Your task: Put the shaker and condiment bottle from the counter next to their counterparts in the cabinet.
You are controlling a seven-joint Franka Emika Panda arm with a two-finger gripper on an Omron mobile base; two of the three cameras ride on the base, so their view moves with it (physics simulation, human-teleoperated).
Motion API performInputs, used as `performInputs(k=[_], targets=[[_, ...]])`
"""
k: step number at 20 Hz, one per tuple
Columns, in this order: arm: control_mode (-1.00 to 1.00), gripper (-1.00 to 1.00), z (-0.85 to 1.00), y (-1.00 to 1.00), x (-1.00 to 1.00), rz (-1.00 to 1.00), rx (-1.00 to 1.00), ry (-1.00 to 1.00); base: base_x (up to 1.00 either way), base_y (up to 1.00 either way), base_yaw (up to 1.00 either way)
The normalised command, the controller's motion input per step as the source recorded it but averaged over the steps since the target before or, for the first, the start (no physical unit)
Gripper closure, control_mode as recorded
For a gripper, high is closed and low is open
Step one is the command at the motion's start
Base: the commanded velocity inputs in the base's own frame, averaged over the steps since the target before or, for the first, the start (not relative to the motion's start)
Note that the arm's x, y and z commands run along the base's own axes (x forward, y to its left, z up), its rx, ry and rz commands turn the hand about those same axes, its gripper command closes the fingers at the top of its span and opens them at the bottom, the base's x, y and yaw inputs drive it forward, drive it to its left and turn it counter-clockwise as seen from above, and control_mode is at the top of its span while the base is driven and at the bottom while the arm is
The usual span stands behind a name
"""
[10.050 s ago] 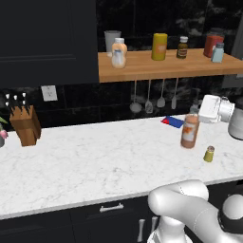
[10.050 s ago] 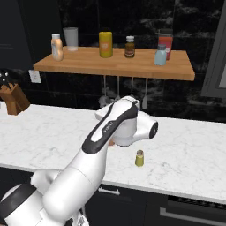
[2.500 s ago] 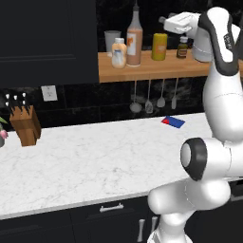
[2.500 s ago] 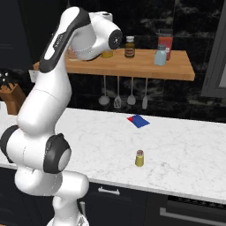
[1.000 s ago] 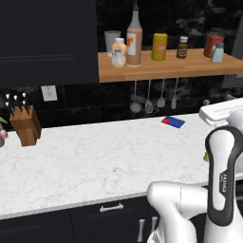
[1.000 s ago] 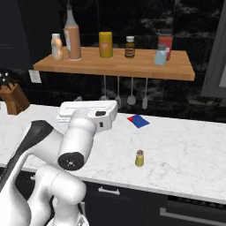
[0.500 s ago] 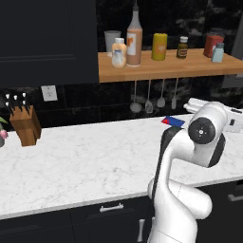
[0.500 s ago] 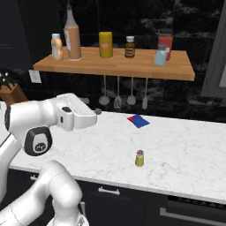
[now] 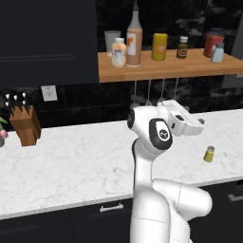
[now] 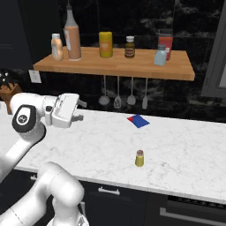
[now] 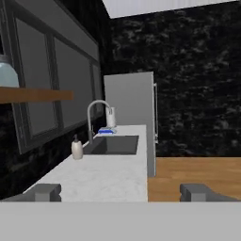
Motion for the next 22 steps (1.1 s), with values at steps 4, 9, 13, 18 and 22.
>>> performInputs(k=[4,9,13,18,22], targets=[[-1.00,-1.00,-0.63,-0.06,0.05,0.00,0.01,-0.06,0.00,0.00,0.00],[-1.00,-1.00,-0.55,-0.41,0.32,0.13,0.14,0.00,0.00,0.00,0.00],[-1.00,-1.00,-0.66,-0.42,0.08,0.06,0.11,-0.11,0.00,0.00,0.00],[-1.00,-1.00,-0.65,-0.03,0.18,0.00,0.02,-0.12,0.00,0.00,0.00],[-1.00,-1.00,-0.71,-0.10,0.38,0.00,0.13,-0.04,0.00,0.00,0.00]])
